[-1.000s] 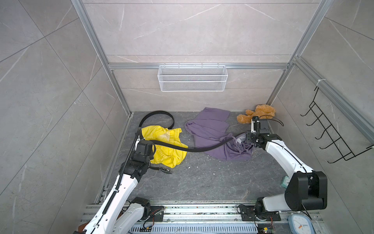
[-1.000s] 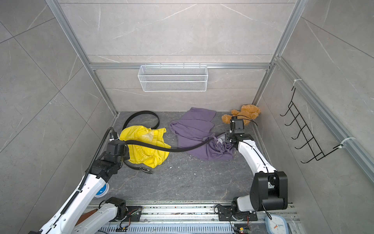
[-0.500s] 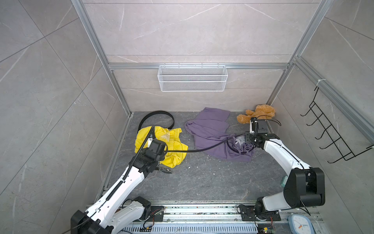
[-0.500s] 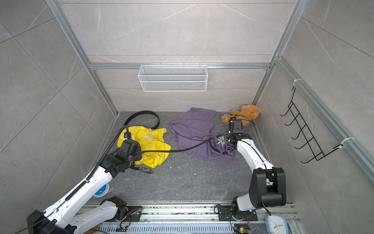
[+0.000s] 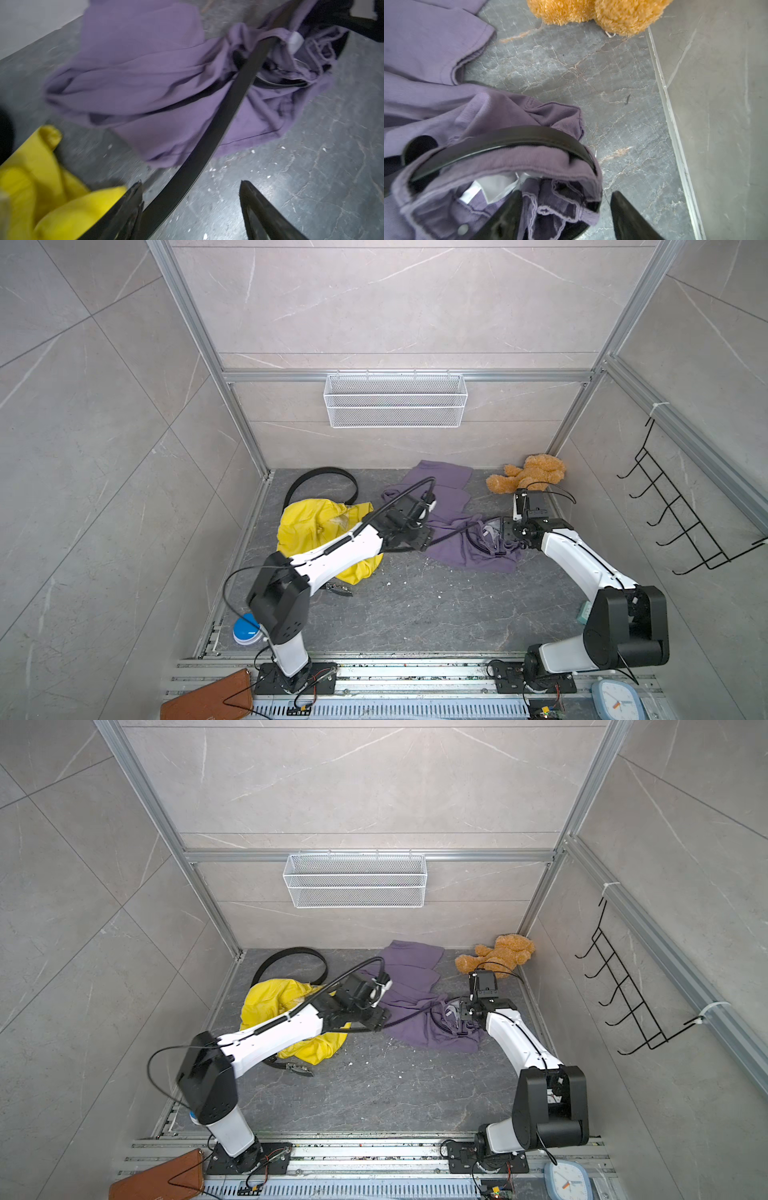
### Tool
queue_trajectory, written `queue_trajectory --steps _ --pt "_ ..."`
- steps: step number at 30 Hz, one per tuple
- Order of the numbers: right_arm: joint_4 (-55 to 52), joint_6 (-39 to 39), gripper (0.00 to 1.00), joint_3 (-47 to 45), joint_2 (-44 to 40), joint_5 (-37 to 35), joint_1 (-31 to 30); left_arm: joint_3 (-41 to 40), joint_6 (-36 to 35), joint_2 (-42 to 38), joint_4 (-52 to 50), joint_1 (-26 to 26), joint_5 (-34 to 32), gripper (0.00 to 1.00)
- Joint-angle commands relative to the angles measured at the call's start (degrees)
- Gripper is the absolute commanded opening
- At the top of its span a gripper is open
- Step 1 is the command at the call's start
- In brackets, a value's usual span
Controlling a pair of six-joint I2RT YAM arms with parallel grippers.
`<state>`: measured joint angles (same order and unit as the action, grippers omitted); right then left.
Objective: Remove the belt from the trousers
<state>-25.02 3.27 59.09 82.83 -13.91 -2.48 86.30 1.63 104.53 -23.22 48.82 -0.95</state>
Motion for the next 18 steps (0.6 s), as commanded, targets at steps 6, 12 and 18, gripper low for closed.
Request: queue_trajectory --steps 6,12,18 --pt "-1.44 1.65 0.72 -0.20 -2.23 2.03 1.51 22.32 -9.37 17.87 -1.98 3.59 9.13 0.75" --pt "-1.70 1.50 0.72 0.04 -2.73 2.31 1.76 26.86 -7.65 24.59 1.40 4.09 4.36 0.70" --pt "-1.62 1.30 0.72 -0.42 -3.20 2.74 2.08 26.05 -7.90 25.87 2.83 4.09 1.57 0.53"
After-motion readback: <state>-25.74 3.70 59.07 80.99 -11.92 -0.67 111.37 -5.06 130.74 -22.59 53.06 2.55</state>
